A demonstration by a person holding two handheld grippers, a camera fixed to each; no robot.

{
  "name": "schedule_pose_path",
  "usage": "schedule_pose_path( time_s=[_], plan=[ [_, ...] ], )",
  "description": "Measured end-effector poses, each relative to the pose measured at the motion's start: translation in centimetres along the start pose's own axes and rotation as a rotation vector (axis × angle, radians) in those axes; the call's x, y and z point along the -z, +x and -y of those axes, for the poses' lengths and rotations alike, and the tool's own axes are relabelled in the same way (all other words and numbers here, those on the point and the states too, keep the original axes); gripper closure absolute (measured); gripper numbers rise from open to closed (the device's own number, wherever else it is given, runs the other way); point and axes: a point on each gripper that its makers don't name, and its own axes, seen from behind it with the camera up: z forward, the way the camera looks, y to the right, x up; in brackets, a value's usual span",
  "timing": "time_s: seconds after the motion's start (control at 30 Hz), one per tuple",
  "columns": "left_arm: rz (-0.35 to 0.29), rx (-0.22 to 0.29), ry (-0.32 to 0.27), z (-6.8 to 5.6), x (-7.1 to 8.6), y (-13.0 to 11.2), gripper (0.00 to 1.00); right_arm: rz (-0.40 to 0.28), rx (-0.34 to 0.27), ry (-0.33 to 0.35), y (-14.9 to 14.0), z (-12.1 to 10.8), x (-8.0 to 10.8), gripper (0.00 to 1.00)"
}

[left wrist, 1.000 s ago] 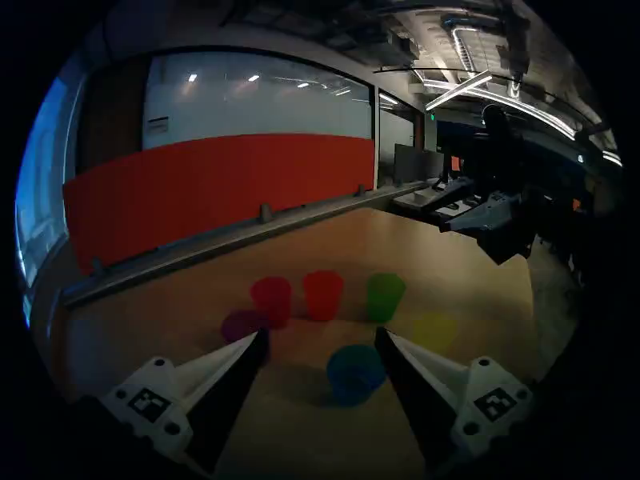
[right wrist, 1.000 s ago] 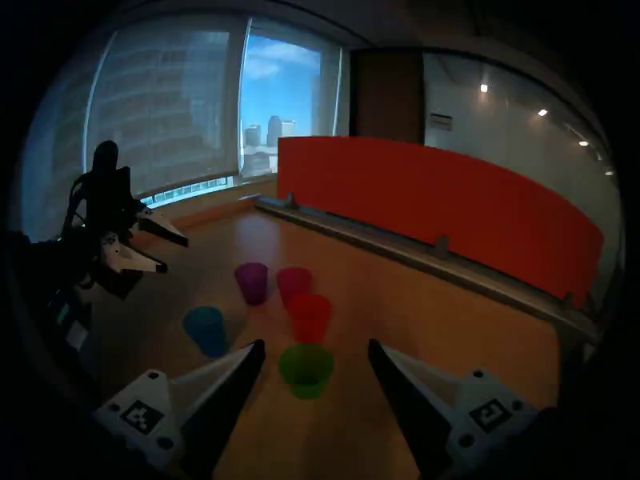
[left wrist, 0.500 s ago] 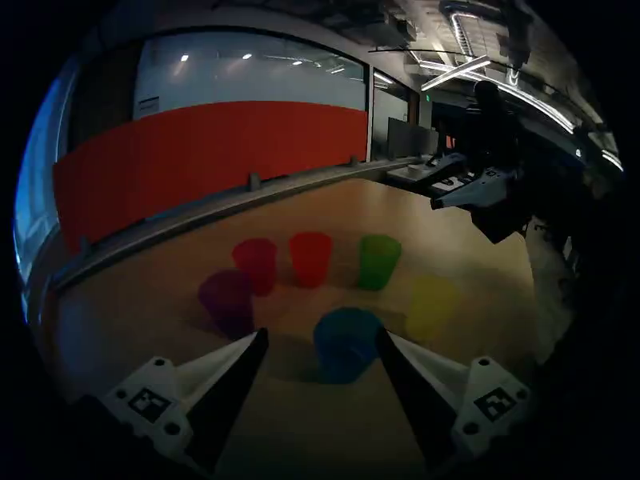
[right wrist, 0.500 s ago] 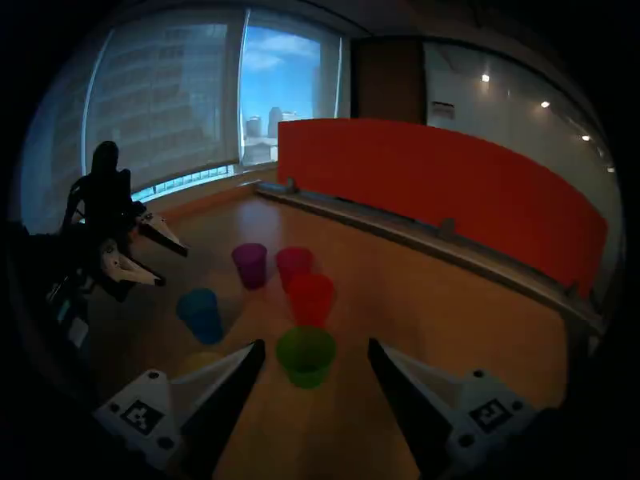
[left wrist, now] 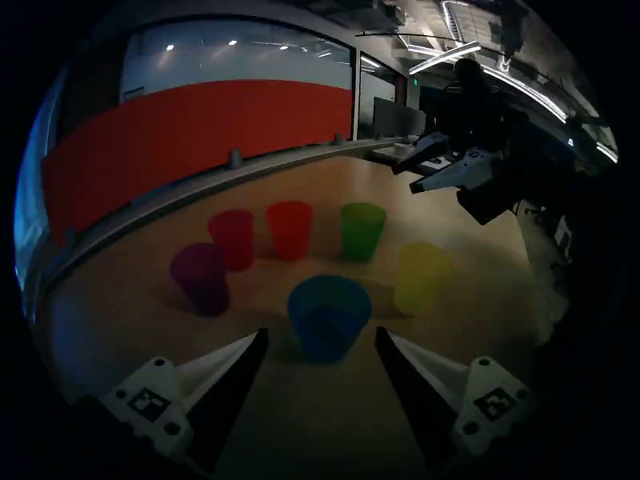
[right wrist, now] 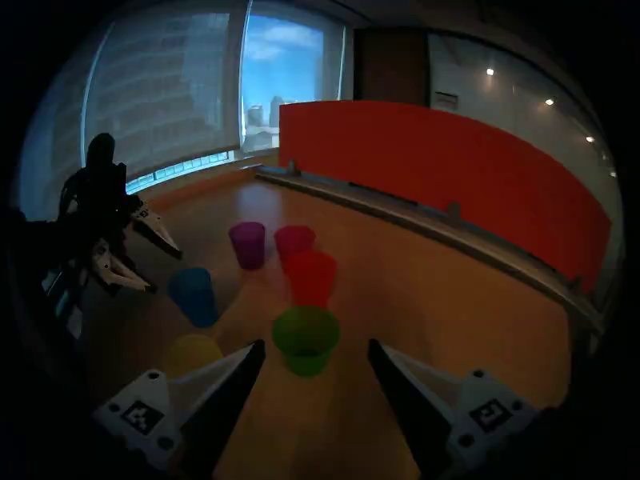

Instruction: Pour water

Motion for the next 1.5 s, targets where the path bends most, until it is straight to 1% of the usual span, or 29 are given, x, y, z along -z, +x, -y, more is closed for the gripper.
schedule_pose_path(
  time_s=[0.17,0.4,0.57,0.9,1.2,1.5],
  plan=[
    [0.019,-0.006,-0.002,-0.2,-0.6,-0.8,0.00,0.007,-0.003,0.005,-0.4,0.2,-0.5,0.00],
    [0.037,-0.010,0.001,-0.1,-1.6,-1.4,0.01,0.014,-0.006,0.006,-0.8,0.1,-1.0,0.00],
    [0.047,-0.015,-0.014,-0.3,-2.4,-1.5,0.01,0.021,-0.010,0.009,-1.2,0.1,-1.4,0.00],
    [0.046,-0.004,-0.044,-0.8,-4.1,-1.2,0.00,0.037,-0.012,0.020,-1.8,0.3,-2.3,0.01],
    [0.046,-0.007,-0.053,-0.7,-5.3,-0.7,0.01,0.040,-0.016,0.026,-1.8,0.1,-2.7,0.01],
    [0.049,-0.015,-0.044,-0.5,-6.3,-0.6,0.01,0.045,-0.024,0.028,-2.1,-0.1,-2.8,0.00]
  ],
)
